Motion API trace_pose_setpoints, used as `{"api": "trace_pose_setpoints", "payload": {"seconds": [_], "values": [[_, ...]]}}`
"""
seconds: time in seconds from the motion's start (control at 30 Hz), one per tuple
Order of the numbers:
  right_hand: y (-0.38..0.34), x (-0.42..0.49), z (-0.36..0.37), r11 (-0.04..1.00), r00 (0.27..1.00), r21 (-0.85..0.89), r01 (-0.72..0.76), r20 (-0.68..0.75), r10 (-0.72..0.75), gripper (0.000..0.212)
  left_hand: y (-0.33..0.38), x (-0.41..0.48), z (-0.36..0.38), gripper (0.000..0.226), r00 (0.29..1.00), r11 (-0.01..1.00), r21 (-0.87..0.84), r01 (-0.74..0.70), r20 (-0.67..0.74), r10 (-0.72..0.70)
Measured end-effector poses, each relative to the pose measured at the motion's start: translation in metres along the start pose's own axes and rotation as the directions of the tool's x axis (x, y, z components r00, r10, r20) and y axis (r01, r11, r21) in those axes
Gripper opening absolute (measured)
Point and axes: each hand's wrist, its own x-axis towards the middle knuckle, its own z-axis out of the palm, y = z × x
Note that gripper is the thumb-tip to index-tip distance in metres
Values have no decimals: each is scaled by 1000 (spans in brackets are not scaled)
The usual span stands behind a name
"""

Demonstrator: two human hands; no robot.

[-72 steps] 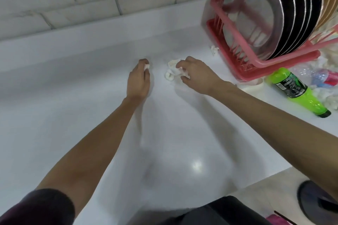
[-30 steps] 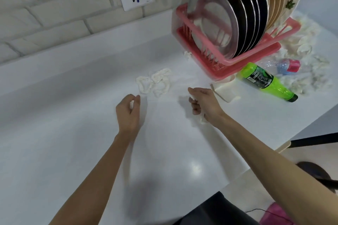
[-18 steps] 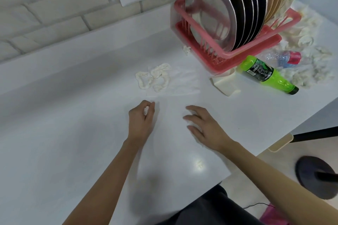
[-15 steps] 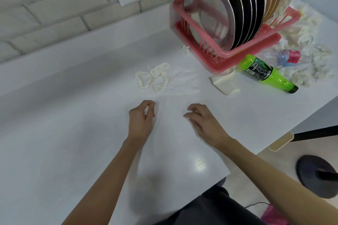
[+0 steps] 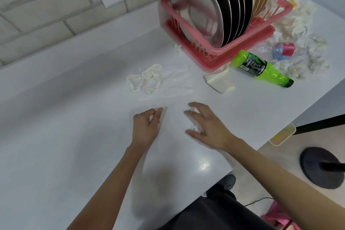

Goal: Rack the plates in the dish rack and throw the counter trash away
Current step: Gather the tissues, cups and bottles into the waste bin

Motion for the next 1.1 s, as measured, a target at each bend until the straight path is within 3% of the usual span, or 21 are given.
{"api": "trace_pose_setpoints", "payload": {"seconds": [0.1, 0.23, 0.33, 0.43, 0.57, 0.67, 0.83, 0.97, 1.1], "values": [[5, -6, 9, 991, 995, -102, 85, -39, -89, 42, 0, -1, 2, 49, 1000, 1000, 13, -6, 3, 6], [7, 4, 10, 994, 987, -97, 51, -146, -65, 17, -2, -2, 3, 49, 1000, 1000, 28, -8, 7, 7], [8, 6, 10, 1000, 985, 1, -26, -169, 26, 14, -3, -2, 3, 48, 1000, 999, 35, -24, 13, 23], [1, 14, 5, 965, 957, 172, -196, -182, 227, 29, 0, -4, 4, 53, 998, 998, 45, -55, 27, 54], [-11, 27, -10, 753, 820, 586, -301, -244, 518, 33, 14, -6, 10, 53, 997, 998, 15, -59, 55, 58], [-11, 28, -19, 573, 705, 760, -307, -224, 673, 35, 23, -9, 20, 54, 995, 998, -38, -44, 83, 47], [-14, 15, -26, 370, 673, 856, -361, -36, 739, 32, 37, -14, 39, 53, 990, 993, -103, -61, 122, 73], [-15, 2, -37, 422, 687, 770, -478, 29, 726, 43, 45, -11, 52, 54, 982, 990, -106, -89, 155, 105], [-4, -15, -56, 527, 678, 670, -523, -48, 733, 60, 55, -7, 71, 46, 968, 992, -101, -81, 227, 102]]}}
